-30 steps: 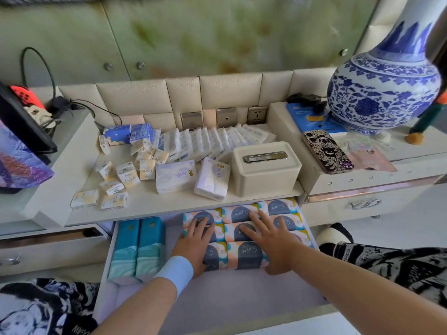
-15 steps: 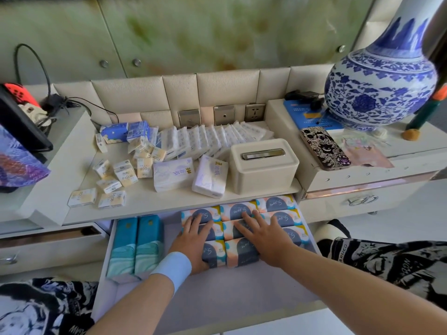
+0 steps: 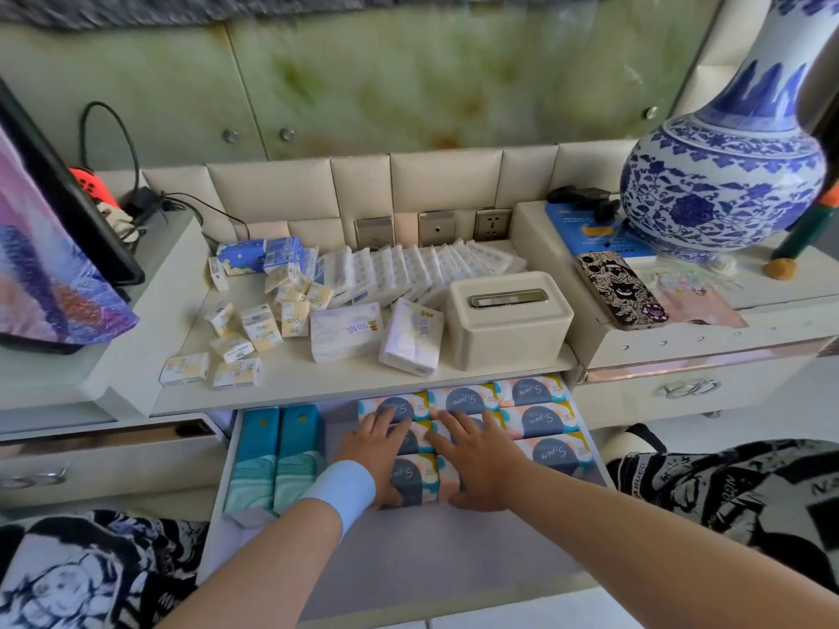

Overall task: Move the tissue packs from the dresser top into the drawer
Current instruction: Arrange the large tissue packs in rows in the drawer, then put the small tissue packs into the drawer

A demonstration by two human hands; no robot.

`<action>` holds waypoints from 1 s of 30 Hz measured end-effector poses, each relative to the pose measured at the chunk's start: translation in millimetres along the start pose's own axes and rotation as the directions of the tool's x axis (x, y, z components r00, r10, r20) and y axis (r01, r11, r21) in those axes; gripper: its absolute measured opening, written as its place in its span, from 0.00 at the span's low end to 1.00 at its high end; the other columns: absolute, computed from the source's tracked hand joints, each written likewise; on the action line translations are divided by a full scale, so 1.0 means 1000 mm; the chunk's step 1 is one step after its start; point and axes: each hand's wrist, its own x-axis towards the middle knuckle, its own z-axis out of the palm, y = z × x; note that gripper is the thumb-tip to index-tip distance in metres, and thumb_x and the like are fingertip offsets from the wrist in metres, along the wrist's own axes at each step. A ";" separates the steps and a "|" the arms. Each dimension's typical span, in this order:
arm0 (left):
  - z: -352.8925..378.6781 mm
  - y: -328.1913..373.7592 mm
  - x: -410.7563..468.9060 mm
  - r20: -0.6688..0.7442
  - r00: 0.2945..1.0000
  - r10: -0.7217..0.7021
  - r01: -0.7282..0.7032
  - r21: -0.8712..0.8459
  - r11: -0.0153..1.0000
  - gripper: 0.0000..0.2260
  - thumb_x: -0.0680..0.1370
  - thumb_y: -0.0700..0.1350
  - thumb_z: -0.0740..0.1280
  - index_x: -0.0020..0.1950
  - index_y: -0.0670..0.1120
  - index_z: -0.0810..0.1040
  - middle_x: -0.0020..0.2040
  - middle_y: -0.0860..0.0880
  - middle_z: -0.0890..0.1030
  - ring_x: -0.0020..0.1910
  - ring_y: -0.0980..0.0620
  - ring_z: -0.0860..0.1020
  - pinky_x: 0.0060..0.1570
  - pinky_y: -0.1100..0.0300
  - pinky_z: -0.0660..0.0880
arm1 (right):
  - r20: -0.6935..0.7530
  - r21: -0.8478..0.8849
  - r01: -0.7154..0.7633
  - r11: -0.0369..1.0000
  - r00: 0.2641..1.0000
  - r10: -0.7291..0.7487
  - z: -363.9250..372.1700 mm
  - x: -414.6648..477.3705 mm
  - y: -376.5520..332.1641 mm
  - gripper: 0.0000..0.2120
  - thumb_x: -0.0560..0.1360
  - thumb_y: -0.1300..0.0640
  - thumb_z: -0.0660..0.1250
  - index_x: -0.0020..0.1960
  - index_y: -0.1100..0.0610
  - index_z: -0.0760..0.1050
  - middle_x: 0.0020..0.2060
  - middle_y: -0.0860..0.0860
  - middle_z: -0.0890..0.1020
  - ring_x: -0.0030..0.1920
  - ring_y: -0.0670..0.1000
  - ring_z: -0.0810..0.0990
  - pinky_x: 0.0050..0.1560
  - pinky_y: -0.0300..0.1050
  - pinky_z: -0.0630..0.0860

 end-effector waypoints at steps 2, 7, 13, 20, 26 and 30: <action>-0.014 -0.001 -0.005 0.005 1.000 0.024 -0.024 -0.040 0.999 0.48 0.71 0.60 0.72 0.80 0.52 0.45 0.81 0.49 0.46 0.79 0.44 0.49 0.73 0.46 0.59 | 0.012 -0.003 -0.011 1.000 1.000 0.011 -0.010 0.003 -0.006 0.41 0.74 0.30 0.57 0.79 0.49 0.49 0.79 0.57 0.49 0.78 0.61 0.52 0.74 0.67 0.51; -0.059 -0.038 -0.025 -0.029 1.000 -0.002 -0.007 -0.292 0.956 0.31 0.76 0.56 0.67 0.77 0.54 0.61 0.74 0.49 0.64 0.73 0.46 0.64 0.69 0.49 0.66 | -0.048 0.235 -0.016 0.972 0.998 0.028 -0.068 0.028 -0.025 0.30 0.77 0.34 0.58 0.74 0.48 0.65 0.70 0.54 0.69 0.67 0.58 0.71 0.66 0.58 0.69; -0.090 -0.141 -0.054 -0.071 0.968 -0.241 0.209 -0.306 0.929 0.26 0.78 0.54 0.65 0.76 0.53 0.64 0.73 0.49 0.68 0.69 0.46 0.69 0.66 0.52 0.69 | -0.185 0.467 0.017 0.884 0.980 0.078 -0.143 0.086 -0.056 0.24 0.79 0.47 0.62 0.74 0.50 0.65 0.69 0.52 0.69 0.64 0.56 0.74 0.58 0.50 0.74; -0.078 -0.225 -0.070 -0.033 0.905 -0.425 0.391 -0.334 0.858 0.27 0.80 0.44 0.63 0.79 0.52 0.58 0.76 0.46 0.62 0.74 0.43 0.63 0.70 0.50 0.66 | -0.178 0.419 0.096 0.903 0.984 -0.022 -0.182 0.160 -0.116 0.25 0.81 0.54 0.60 0.77 0.49 0.61 0.75 0.50 0.65 0.72 0.54 0.67 0.68 0.48 0.69; -0.069 -0.263 -0.058 -0.034 0.881 -0.472 0.442 -0.298 0.846 0.33 0.77 0.32 0.58 0.80 0.49 0.52 0.81 0.50 0.46 0.78 0.43 0.54 0.73 0.48 0.62 | -0.090 0.219 0.145 0.965 0.988 -0.128 -0.172 0.204 -0.150 0.27 0.82 0.52 0.57 0.79 0.47 0.54 0.78 0.50 0.58 0.73 0.57 0.62 0.70 0.57 0.63; -0.072 -0.275 -0.054 -0.007 0.883 -0.470 0.455 -0.237 0.859 0.35 0.80 0.38 0.59 0.81 0.50 0.43 0.80 0.48 0.52 0.75 0.43 0.60 0.70 0.50 0.65 | -0.207 0.270 0.145 0.952 0.974 -0.089 -0.153 0.211 -0.151 0.22 0.80 0.48 0.61 0.72 0.49 0.65 0.74 0.50 0.63 0.70 0.55 0.65 0.68 0.56 0.65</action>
